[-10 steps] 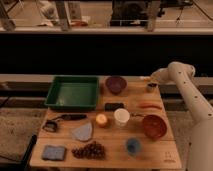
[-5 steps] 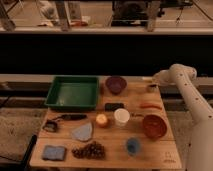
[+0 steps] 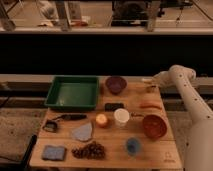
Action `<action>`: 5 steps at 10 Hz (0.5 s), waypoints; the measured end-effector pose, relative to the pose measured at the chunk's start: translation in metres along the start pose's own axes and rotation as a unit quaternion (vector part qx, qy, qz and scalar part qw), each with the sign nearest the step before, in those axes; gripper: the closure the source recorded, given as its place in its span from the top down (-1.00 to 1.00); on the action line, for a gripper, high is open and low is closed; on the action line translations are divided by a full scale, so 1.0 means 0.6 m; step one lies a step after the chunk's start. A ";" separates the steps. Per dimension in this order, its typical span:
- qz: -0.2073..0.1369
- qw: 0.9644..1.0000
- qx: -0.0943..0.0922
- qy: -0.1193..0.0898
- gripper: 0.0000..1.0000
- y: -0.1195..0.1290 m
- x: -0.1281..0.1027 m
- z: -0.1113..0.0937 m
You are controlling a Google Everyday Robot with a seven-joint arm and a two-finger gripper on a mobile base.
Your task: Place banana in metal cup
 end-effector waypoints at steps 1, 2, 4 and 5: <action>0.000 1.000 -0.002 0.003 -0.95 0.000 0.000 0.004; 0.001 1.000 -0.003 0.009 -0.78 -0.002 -0.002 0.005; 0.000 1.000 -0.002 0.018 -0.41 -0.007 -0.009 0.007; -0.002 1.000 -0.002 0.022 -0.16 -0.010 -0.018 0.008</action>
